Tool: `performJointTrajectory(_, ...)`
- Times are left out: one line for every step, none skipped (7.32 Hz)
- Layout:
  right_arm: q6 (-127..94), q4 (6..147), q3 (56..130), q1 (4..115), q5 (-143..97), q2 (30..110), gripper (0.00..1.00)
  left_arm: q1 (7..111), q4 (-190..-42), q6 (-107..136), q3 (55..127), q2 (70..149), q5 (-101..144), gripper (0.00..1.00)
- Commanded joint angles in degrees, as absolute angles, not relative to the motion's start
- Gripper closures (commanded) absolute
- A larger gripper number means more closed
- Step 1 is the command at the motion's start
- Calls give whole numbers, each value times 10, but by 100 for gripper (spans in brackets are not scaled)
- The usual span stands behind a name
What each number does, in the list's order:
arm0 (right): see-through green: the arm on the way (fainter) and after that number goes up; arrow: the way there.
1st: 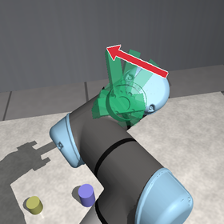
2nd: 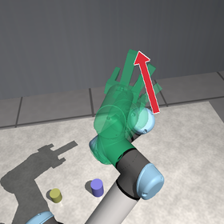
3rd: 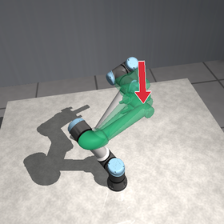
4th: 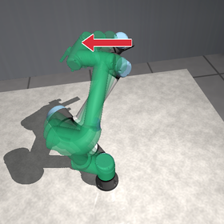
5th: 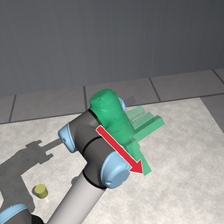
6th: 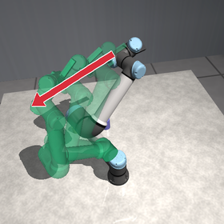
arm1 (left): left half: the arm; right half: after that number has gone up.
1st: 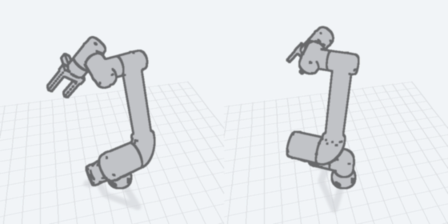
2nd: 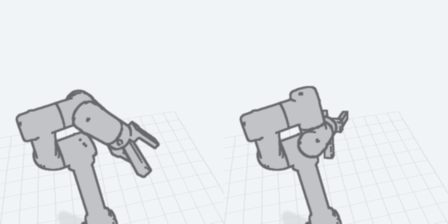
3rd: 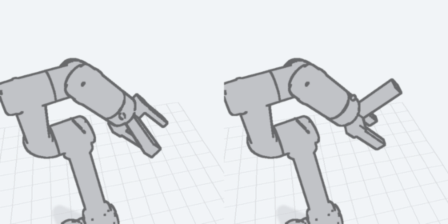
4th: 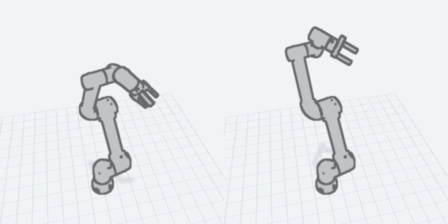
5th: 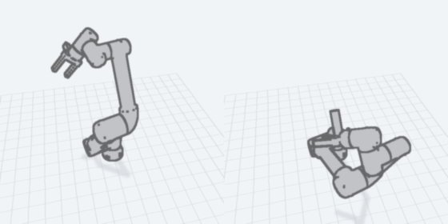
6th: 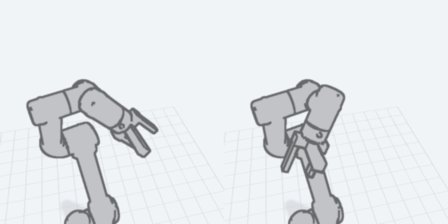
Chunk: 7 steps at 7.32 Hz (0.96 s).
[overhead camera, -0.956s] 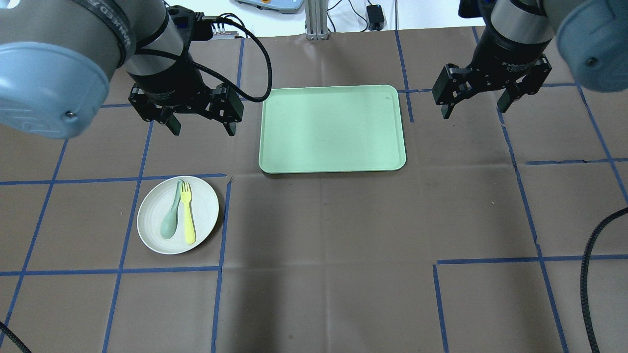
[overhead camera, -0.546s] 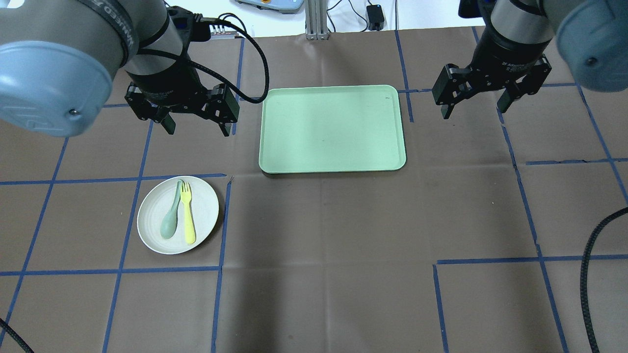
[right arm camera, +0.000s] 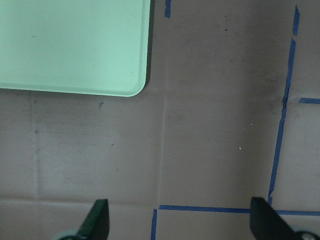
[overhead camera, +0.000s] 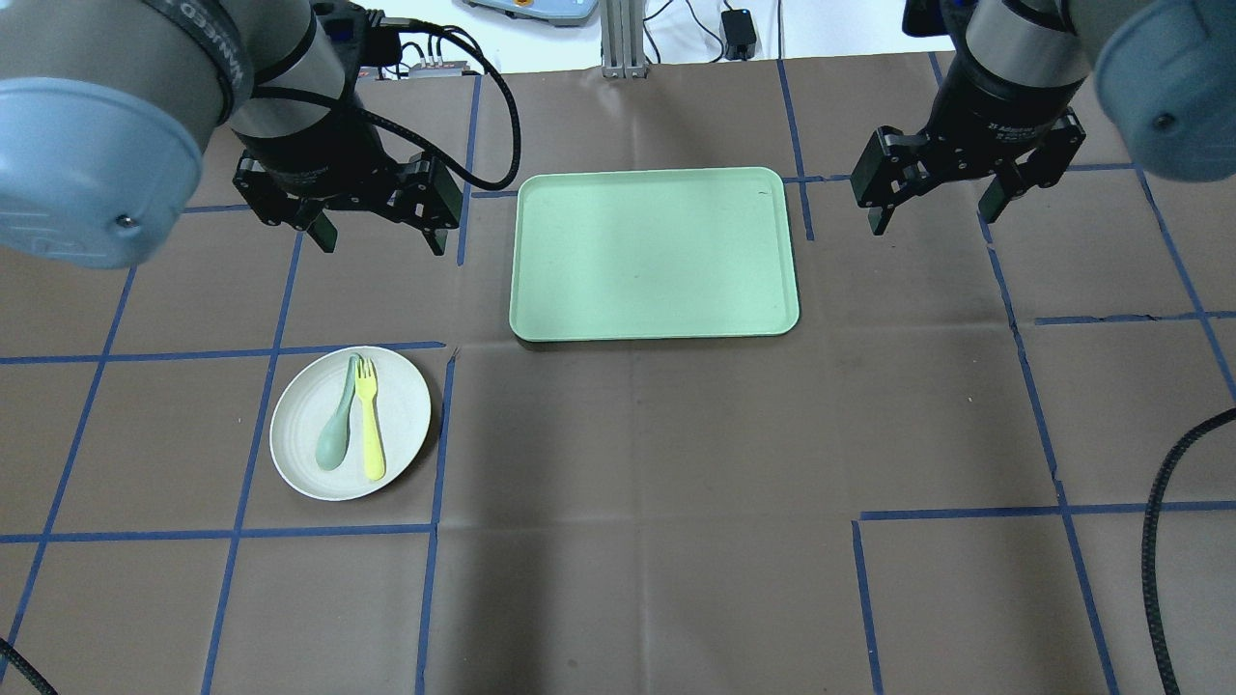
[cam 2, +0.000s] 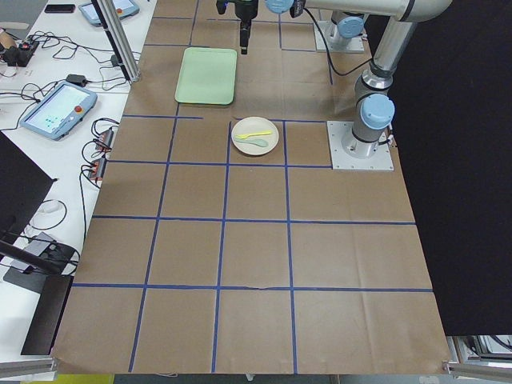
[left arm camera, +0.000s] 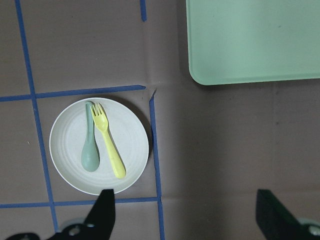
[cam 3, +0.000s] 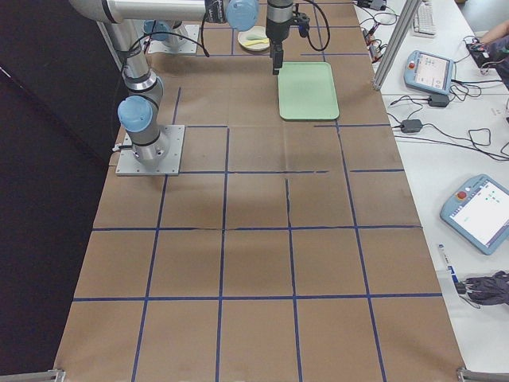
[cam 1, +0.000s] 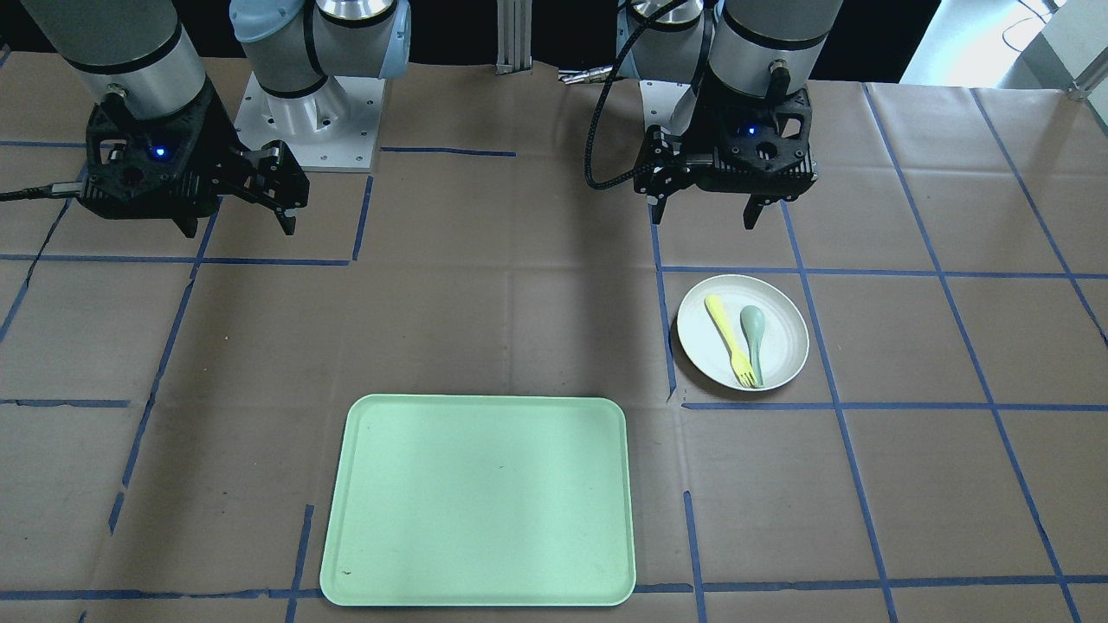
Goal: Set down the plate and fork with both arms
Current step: 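Move the left gripper down toward the white plate's near rim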
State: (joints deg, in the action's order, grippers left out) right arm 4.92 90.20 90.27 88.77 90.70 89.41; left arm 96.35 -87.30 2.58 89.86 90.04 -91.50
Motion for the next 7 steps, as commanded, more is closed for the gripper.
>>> performJointTrajectory(49, 902, 903, 889, 907, 894, 0, 967, -844, 29, 900, 905, -911, 0)
performJointTrajectory(49, 902, 904, 888, 908, 895, 0, 960, -842, 10, 920, 892, -910, 0)
performJointTrajectory(49, 903, 904, 888, 908, 894, 0, 954, -843, -23, 923, 896, -912, 0)
performJointTrajectory(49, 902, 904, 888, 908, 895, 0, 929, -842, -22, 938, 897, -912, 0)
performJointTrajectory(49, 902, 903, 888, 908, 894, 0, 883, -837, -35, 973, 894, -911, 0)
performJointTrajectory(49, 902, 904, 888, 908, 895, 0, 829, -808, -67, 1019, 889, -913, 0)
performJointTrajectory(49, 902, 904, 888, 908, 895, 0, 784, -750, -76, 1059, 889, -917, 0)
